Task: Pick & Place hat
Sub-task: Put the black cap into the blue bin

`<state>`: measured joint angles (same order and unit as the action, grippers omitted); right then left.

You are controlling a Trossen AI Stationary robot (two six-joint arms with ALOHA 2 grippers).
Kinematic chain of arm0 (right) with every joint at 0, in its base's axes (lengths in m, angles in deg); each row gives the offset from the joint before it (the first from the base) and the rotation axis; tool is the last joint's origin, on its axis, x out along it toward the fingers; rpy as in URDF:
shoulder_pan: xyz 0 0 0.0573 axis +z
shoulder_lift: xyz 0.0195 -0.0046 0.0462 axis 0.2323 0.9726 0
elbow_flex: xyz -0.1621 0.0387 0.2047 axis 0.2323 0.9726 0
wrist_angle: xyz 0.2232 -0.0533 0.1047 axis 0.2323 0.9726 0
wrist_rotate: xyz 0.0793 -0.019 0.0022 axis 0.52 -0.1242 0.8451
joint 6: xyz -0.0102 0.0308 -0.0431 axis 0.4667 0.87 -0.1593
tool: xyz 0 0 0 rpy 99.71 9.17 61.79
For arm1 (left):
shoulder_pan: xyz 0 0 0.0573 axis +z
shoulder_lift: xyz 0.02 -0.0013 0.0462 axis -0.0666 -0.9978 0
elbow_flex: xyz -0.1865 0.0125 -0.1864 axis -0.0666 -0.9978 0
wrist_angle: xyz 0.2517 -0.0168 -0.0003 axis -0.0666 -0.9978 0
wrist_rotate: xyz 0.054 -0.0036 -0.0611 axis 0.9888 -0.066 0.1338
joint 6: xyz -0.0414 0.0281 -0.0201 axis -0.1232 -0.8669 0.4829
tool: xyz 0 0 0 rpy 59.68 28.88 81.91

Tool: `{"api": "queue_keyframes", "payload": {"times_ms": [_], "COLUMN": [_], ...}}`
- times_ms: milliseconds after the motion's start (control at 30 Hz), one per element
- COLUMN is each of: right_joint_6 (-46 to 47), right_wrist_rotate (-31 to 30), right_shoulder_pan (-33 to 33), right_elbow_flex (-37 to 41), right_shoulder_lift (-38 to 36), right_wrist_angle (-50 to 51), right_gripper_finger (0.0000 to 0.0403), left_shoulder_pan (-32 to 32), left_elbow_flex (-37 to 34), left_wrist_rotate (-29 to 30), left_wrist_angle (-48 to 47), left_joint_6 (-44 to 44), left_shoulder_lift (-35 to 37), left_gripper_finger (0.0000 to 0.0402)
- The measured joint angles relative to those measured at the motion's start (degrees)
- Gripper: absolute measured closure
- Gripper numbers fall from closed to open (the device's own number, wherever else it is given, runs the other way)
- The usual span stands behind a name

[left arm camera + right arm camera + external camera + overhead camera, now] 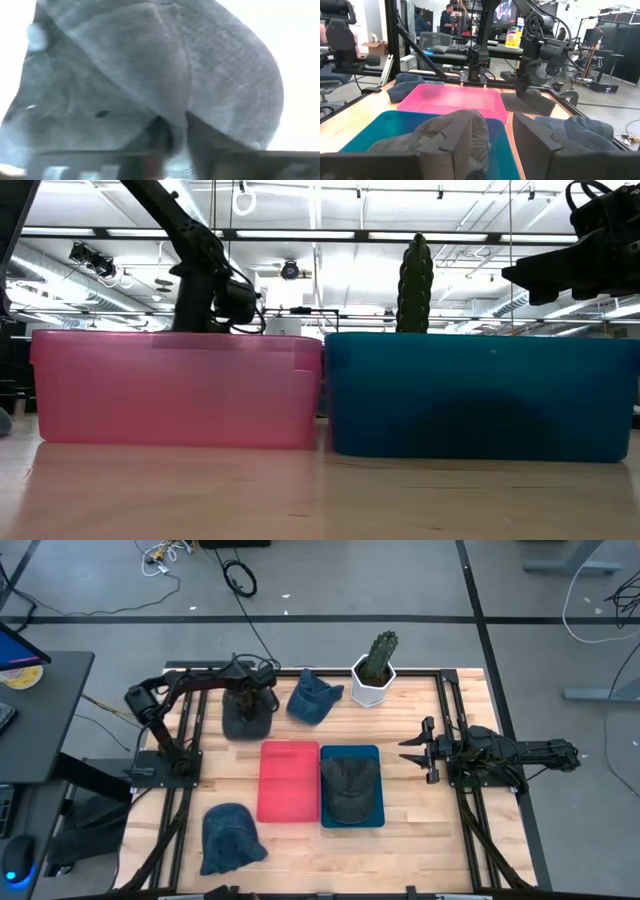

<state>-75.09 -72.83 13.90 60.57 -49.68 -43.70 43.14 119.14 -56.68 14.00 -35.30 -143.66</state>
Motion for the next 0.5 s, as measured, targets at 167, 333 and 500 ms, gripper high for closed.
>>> {"api": "queue_keyframes", "payload": {"times_ms": [167,333,500], "right_joint_6": [0.0,0.0,0.0], "right_wrist_rotate": [0.0,0.0,0.0], "right_shoulder_pan": [0.0,0.0,0.0], "right_elbow_flex": [0.0,0.0,0.0], "right_shoulder_lift": [0.0,0.0,0.0], "right_wrist_angle": [0.0,0.0,0.0], "right_gripper_finger": [0.0255,0.0255,0.0255], "left_shoulder_pan": [0.3,-1.3,-5.3], "left_elbow_flex": [-0.1,0.3,3.7], "left_wrist_rotate": [0.8,0.6,0.0], "left_wrist_angle": [-2.1,-4.9,-10.9], "left_joint_6": [0.7,1.9,5.8], "left_shoulder_lift": [3.5,10.5,18.4], "left_gripper_finger": [0.0393,0.0396,0.0396]}}
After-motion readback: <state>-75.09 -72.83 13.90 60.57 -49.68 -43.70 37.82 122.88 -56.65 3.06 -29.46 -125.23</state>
